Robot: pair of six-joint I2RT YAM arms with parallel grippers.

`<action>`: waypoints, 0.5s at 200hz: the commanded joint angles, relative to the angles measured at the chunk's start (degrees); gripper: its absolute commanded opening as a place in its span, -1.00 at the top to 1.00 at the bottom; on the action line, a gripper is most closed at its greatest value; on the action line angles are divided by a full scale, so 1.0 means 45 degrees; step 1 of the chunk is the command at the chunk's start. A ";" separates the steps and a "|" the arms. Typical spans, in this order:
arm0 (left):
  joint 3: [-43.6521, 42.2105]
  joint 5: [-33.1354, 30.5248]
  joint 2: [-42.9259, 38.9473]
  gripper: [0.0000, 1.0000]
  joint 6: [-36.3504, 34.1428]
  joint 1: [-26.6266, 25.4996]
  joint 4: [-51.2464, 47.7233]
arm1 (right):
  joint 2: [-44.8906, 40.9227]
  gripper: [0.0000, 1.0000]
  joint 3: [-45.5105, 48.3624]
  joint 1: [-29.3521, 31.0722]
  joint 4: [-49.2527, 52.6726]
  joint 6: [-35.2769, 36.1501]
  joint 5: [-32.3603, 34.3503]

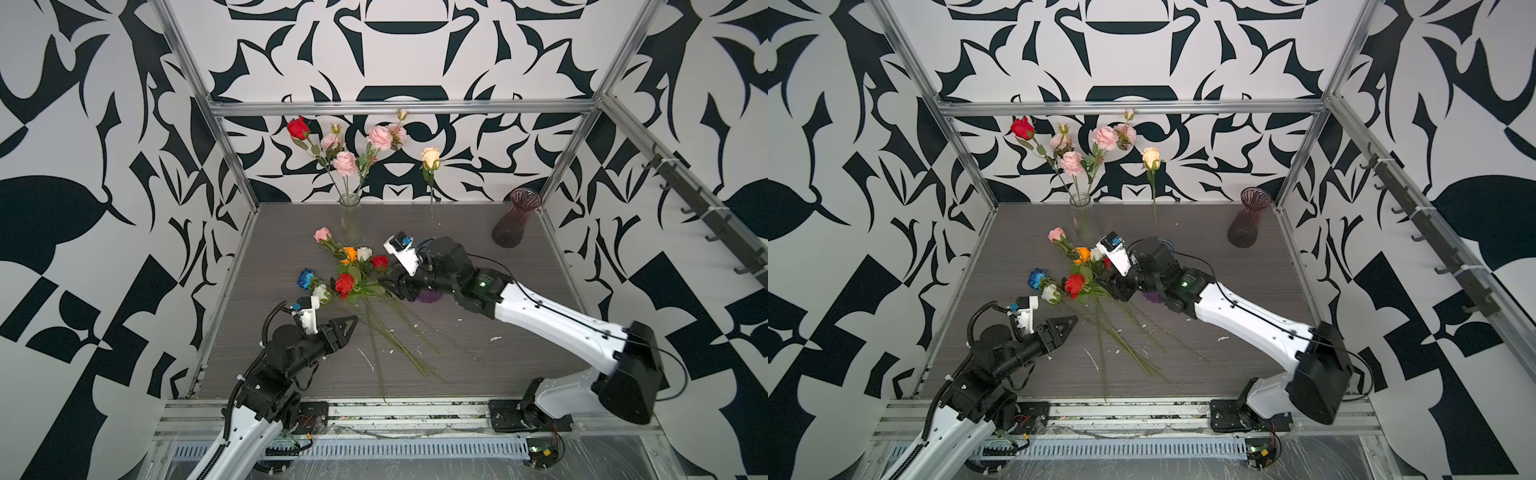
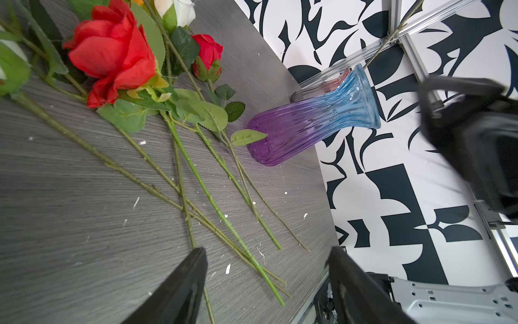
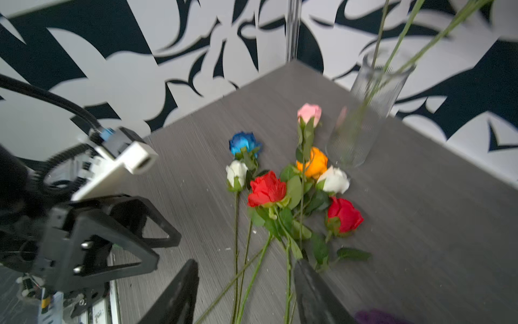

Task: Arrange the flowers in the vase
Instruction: 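Move the right gripper back down to the rose pile stems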

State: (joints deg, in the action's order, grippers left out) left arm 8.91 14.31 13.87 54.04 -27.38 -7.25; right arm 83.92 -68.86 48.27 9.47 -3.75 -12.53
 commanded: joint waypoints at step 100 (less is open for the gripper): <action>-0.0143 -0.0119 -0.0325 -0.46 -0.0029 0.0048 -0.0363 | 0.6262 0.08 -0.3933 0.0147 0.4820 -0.1733 0.0032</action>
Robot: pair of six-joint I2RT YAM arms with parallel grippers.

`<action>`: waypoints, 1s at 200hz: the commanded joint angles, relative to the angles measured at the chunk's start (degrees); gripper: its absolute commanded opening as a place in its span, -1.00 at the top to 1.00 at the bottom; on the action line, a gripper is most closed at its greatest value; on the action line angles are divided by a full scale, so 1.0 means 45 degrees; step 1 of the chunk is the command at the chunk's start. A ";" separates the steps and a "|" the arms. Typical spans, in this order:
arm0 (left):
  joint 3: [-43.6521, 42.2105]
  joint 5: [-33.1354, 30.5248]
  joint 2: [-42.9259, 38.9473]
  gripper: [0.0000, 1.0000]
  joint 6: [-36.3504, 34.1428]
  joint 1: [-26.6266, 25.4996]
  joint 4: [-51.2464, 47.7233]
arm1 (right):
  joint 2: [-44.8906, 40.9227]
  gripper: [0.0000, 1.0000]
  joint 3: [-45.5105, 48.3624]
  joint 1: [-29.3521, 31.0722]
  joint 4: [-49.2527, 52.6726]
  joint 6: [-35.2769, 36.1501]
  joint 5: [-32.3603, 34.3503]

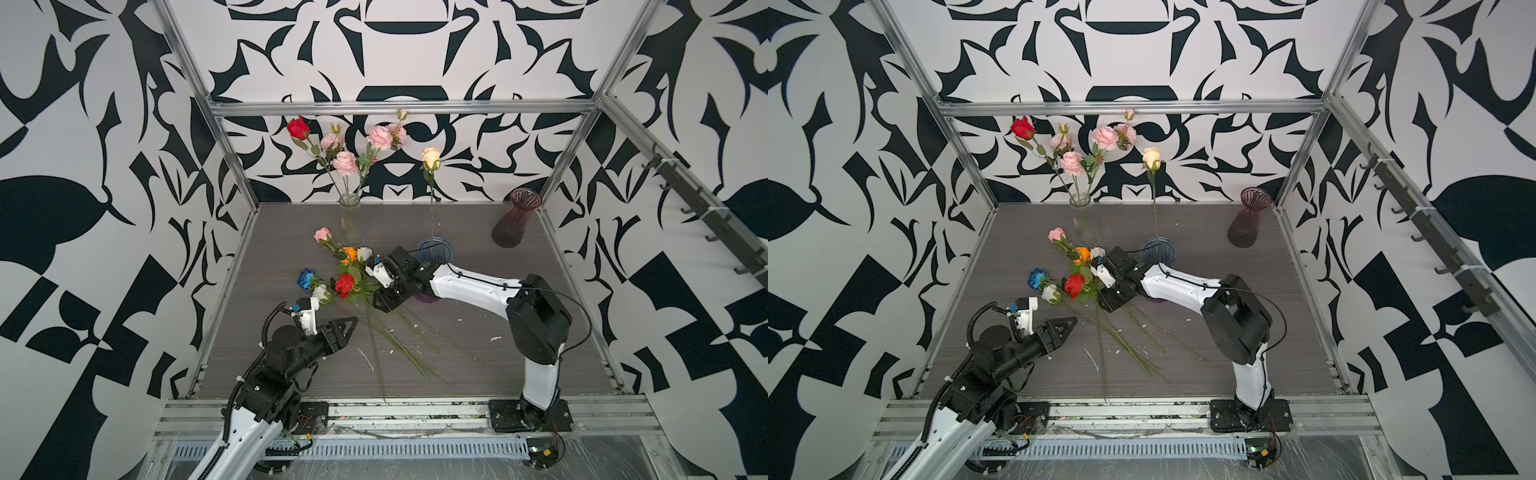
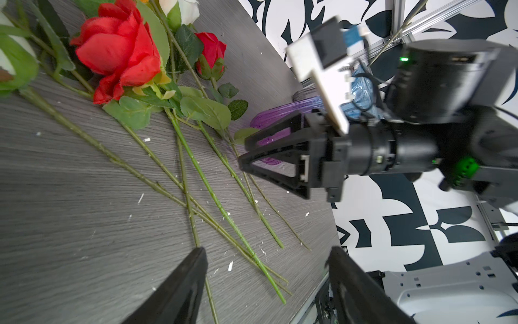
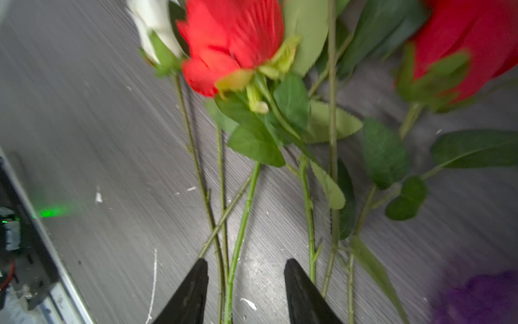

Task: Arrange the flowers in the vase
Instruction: 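Move the right gripper back down to the rose pile stems, then close the right gripper on a pink rose stem and pull it out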

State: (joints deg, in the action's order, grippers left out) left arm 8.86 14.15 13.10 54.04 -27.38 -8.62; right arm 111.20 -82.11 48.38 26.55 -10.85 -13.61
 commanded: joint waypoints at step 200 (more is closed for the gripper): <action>-0.0114 0.0021 0.0120 -0.46 -0.0058 0.0102 0.0102 | 0.1754 0.55 -0.2019 0.0441 0.2832 -0.0186 0.4332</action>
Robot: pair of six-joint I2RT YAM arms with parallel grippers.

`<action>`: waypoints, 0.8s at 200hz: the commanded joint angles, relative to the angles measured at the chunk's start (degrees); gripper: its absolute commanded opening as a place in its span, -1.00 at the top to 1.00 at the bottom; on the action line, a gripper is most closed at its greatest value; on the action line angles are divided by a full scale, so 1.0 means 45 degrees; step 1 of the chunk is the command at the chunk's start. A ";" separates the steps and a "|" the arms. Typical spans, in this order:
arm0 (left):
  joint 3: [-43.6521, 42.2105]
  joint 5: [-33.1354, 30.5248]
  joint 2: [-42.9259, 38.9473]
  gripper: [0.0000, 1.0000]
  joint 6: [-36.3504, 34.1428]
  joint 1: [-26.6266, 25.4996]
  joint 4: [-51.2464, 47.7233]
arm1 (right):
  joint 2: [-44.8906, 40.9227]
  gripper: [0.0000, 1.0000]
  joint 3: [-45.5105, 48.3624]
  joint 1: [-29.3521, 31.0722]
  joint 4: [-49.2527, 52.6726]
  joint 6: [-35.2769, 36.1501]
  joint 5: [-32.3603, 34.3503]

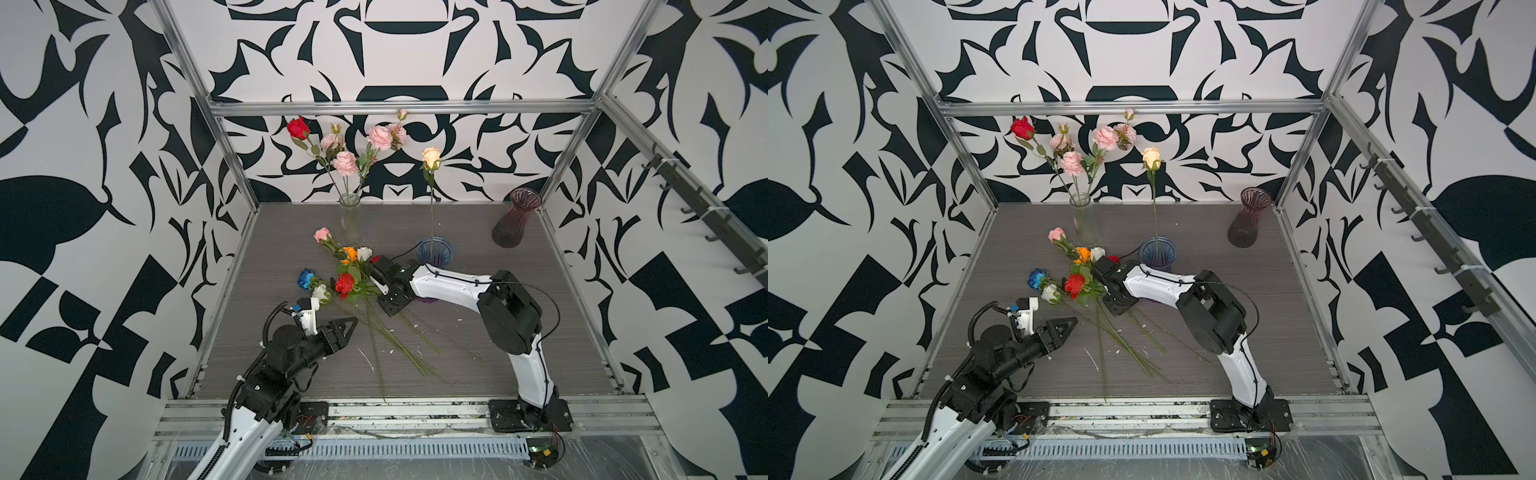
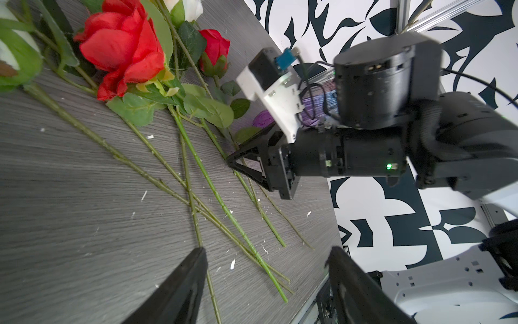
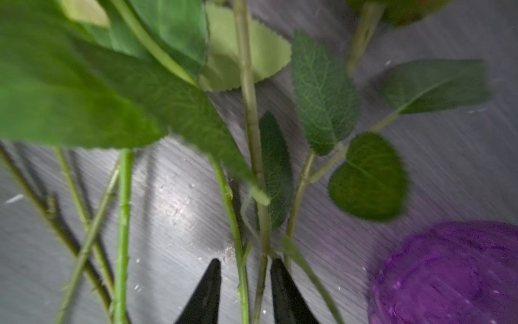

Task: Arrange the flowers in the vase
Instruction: 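Close the right gripper on a pink rose stem and pull it out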

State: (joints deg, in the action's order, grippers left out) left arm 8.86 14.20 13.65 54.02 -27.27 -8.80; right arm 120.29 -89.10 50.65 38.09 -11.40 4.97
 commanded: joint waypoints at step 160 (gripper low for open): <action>-0.0095 0.0005 -0.0153 -0.45 -0.0031 0.0083 0.0004 | -0.4102 1.00 -0.1183 0.0111 0.0863 0.0267 0.0505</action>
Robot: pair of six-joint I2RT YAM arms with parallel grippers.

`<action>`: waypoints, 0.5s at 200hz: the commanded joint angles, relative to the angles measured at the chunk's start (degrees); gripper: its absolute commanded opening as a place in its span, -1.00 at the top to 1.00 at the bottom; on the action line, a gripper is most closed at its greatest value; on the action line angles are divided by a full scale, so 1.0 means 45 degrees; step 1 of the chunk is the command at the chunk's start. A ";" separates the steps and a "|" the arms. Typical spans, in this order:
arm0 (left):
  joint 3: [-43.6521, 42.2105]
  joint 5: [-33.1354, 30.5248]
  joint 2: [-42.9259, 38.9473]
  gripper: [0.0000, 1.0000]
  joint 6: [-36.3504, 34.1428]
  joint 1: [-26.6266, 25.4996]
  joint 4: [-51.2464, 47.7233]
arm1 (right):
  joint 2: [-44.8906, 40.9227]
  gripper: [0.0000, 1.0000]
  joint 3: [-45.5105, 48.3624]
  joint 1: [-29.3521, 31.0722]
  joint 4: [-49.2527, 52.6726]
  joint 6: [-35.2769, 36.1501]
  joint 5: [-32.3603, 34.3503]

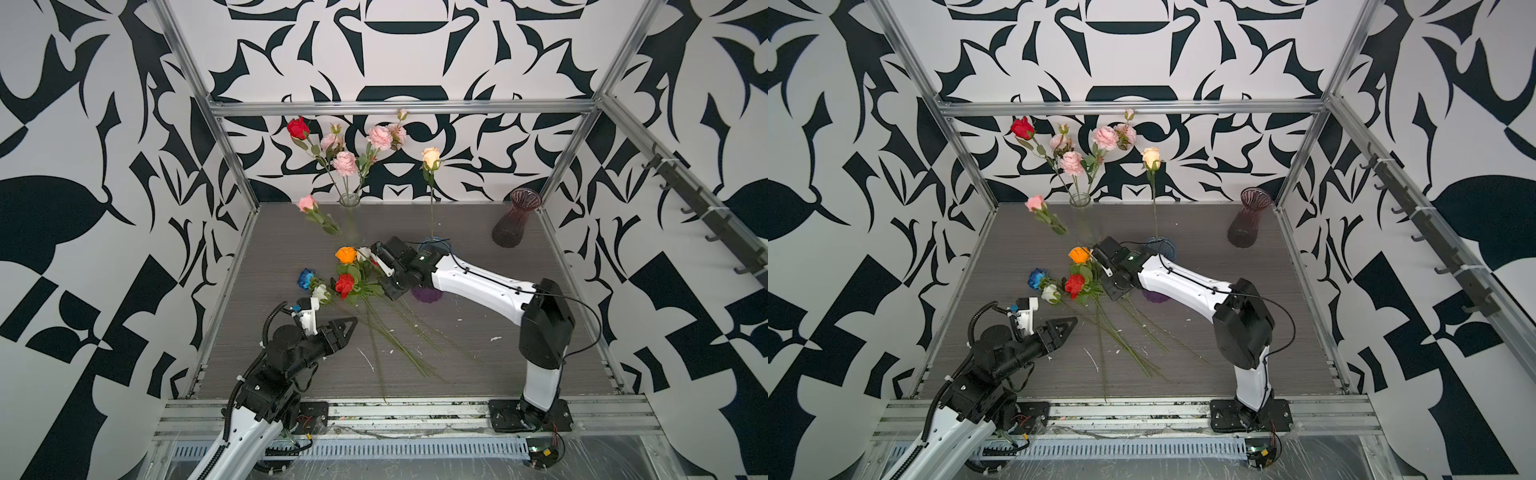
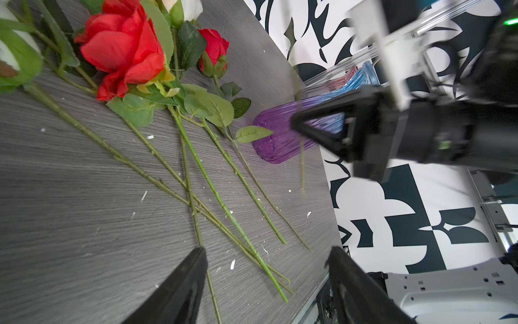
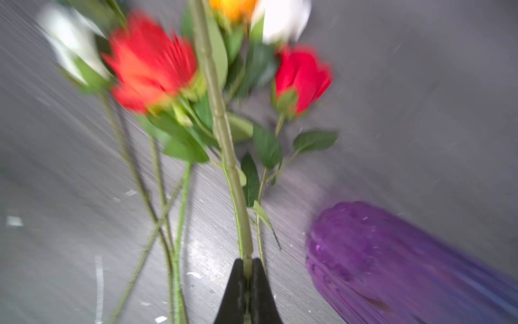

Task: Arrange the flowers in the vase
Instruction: 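Close the right gripper on a pink rose stem and pull it out, then lift the pink rose high and carry it over the blue-purple vase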

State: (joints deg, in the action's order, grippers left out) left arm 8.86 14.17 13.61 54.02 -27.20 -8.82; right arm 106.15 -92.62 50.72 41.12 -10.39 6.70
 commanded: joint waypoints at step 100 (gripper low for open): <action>-0.0152 0.0100 -0.0019 -0.45 0.0046 0.0088 0.0201 | -0.7890 1.00 0.4181 -0.0258 -0.5980 0.2587 0.0837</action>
State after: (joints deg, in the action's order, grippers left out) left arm 8.86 14.24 12.80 54.04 -27.00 -8.86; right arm 77.03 -77.78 50.78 27.55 -5.21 6.68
